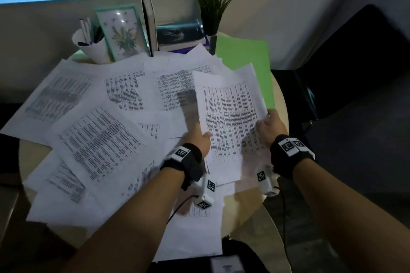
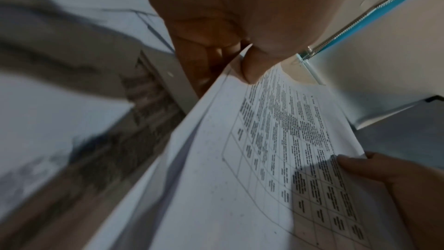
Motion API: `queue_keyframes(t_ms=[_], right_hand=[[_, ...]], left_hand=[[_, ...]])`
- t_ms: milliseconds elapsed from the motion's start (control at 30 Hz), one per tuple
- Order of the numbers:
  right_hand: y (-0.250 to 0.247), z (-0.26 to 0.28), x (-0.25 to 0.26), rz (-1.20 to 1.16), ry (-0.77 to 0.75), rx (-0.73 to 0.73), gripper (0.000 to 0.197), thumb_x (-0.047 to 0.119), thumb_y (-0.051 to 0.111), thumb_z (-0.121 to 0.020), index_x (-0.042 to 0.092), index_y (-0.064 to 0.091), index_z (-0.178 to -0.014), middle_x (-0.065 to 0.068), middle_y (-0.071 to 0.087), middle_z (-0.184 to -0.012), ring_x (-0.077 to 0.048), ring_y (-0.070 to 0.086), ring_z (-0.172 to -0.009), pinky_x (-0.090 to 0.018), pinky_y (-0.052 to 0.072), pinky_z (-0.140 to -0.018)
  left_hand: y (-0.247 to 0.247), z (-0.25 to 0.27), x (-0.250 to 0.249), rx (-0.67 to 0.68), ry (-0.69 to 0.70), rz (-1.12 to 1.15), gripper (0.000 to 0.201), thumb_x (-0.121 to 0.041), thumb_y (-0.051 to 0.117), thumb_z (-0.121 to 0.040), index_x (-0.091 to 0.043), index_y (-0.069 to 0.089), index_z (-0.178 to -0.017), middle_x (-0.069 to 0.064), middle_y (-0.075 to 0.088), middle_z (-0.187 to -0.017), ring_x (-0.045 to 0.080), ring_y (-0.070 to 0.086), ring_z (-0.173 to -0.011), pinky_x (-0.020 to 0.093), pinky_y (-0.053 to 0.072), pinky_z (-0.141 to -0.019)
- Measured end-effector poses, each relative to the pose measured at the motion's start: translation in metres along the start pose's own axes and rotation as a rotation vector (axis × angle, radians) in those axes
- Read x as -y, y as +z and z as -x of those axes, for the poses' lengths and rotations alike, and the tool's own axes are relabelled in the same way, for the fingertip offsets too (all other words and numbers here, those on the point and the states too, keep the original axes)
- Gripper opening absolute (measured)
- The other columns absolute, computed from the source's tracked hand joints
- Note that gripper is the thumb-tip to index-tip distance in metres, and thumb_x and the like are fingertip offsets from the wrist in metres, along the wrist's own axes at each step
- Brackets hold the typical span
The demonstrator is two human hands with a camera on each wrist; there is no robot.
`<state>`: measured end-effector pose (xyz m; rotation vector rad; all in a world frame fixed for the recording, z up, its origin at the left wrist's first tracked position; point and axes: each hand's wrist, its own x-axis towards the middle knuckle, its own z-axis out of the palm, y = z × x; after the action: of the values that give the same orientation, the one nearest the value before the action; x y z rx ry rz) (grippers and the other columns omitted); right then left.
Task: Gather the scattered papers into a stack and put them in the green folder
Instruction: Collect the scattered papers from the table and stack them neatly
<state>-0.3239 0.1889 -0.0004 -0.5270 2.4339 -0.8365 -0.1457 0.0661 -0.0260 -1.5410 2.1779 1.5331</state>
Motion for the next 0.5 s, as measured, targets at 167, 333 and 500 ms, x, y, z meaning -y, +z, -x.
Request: queue_keyframes(t_ms=[167, 333, 500], right_hand=[[-0.012, 0.005, -0.034, 0.059, 0.06, 0.022, 0.03, 0.016, 0.045, -0.094, 0.014, 0.043, -0.124, -0.018, 0.06, -0.101, -0.035, 0.059, -0.08, -0.037, 0.05, -0.069], [-0.018, 0.006, -0.057, 0.08, 0.101, 0.011, 0.03, 0.016, 0.044, -0.095, 0.015, 0.044, -0.125, -0.019, 0.06, -0.103, -0.036, 0.059, -0.079, -0.042, 0.054, -0.072], [-0.014, 0.0, -0.059, 0.125, 0.081, 0.027, 0.031, 0.016, 0.043, -0.095, 0.013, 0.044, -0.125, -0.02, 0.06, -0.102, -0.033, 0.055, -0.076, -0.036, 0.047, -0.067]], left_hand=[[0.034, 0.011, -0.002, 0.053, -0.044, -0.096, 0.052, -0.041, 0.042, -0.097, -0.016, 0.031, -0.14, 0.013, 0.044, -0.143, 0.033, 0.048, -0.126, 0.048, 0.041, -0.104], [0.054, 0.017, -0.001, 0.075, -0.047, -0.144, 0.055, -0.034, 0.044, -0.099, -0.008, 0.027, -0.145, 0.017, 0.042, -0.144, 0.034, 0.047, -0.127, 0.043, 0.041, -0.104], [0.056, 0.018, 0.0, 0.044, -0.064, -0.174, 0.057, -0.033, 0.044, -0.1, -0.007, 0.024, -0.147, 0.017, 0.039, -0.146, 0.034, 0.043, -0.131, 0.041, 0.038, -0.106]])
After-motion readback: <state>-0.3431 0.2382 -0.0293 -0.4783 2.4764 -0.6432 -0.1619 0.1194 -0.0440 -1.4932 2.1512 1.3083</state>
